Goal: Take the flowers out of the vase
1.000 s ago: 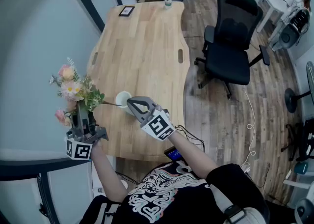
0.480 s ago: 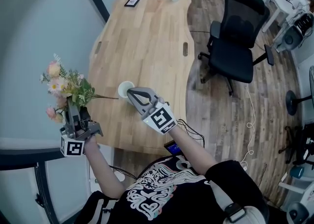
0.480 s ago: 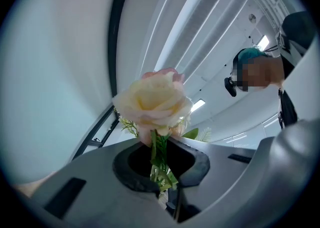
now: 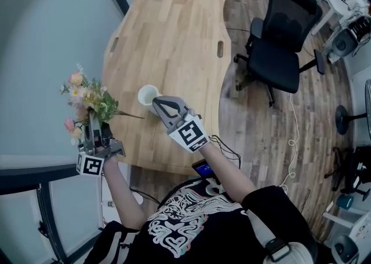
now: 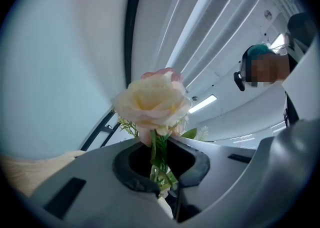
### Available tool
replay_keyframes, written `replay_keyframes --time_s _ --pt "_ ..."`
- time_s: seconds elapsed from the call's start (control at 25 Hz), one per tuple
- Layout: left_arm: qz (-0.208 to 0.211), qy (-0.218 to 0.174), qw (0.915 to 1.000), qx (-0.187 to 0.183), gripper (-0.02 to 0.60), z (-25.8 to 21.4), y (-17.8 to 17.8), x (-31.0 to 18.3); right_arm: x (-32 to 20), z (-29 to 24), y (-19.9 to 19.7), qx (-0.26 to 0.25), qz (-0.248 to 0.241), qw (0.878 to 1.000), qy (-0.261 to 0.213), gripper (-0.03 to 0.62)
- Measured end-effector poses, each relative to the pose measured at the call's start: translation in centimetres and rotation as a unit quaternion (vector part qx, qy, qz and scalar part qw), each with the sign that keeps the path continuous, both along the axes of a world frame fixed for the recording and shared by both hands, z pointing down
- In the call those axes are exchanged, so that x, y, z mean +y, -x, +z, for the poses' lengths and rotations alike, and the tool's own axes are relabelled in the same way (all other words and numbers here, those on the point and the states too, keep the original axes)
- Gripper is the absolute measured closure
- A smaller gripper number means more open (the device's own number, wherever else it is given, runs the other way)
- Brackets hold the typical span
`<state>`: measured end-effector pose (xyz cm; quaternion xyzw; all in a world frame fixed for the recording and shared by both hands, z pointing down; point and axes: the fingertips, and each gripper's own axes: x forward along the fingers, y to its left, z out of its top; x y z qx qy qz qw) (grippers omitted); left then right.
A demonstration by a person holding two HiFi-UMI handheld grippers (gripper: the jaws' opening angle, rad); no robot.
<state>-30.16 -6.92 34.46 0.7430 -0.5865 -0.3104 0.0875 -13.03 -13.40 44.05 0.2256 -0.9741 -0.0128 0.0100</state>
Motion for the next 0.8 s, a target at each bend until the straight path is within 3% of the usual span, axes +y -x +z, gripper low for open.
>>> replay_keyframes --time_s 0.24,0.8 --pt "0.001 0.06 0.9982 0.003 0.541 5.1 -0.7 -0.4 -0.1 1.2 -0.8 0.002 0.001 1.0 0.019 0.588" --pt "0.006 0.154 0.9877 0.027 0.54 15.1 -1.8 -0.1 0.2 5.6 -2.0 0.044 0.004 0.997 0.058 0.588"
